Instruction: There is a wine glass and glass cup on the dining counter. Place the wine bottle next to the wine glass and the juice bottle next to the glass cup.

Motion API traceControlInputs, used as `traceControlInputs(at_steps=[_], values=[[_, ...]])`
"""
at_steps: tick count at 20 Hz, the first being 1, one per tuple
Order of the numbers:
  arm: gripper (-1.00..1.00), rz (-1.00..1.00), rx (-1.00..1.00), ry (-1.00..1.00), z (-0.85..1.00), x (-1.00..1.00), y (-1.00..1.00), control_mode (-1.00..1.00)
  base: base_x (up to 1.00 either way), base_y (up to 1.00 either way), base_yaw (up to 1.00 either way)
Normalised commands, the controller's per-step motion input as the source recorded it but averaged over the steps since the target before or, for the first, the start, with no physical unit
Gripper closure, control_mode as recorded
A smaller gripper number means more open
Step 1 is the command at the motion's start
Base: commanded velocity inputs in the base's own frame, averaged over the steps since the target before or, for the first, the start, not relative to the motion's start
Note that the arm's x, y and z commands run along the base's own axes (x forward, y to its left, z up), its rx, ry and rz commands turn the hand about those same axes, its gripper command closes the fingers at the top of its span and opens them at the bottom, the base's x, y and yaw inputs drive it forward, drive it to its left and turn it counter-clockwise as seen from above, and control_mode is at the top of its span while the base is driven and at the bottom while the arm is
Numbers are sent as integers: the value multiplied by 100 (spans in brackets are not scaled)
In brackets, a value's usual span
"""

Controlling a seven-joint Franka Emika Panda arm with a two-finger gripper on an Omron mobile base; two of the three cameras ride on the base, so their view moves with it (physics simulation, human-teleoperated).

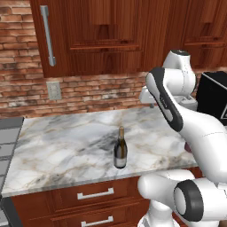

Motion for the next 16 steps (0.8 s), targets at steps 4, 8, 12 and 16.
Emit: traceControlInputs(at_steps=[4,8,12,16], values=[[-100,-1,3,0,-1,-11,-2,-100,0,0,0],[-100,-9,3,1,-21,-7,11,-100,0,0,0],[-100,-7,0,2,-48,-19,22,-100,0,0,0],[-100,-1,11,5,-38,-38,18,-100,0,0,0]])
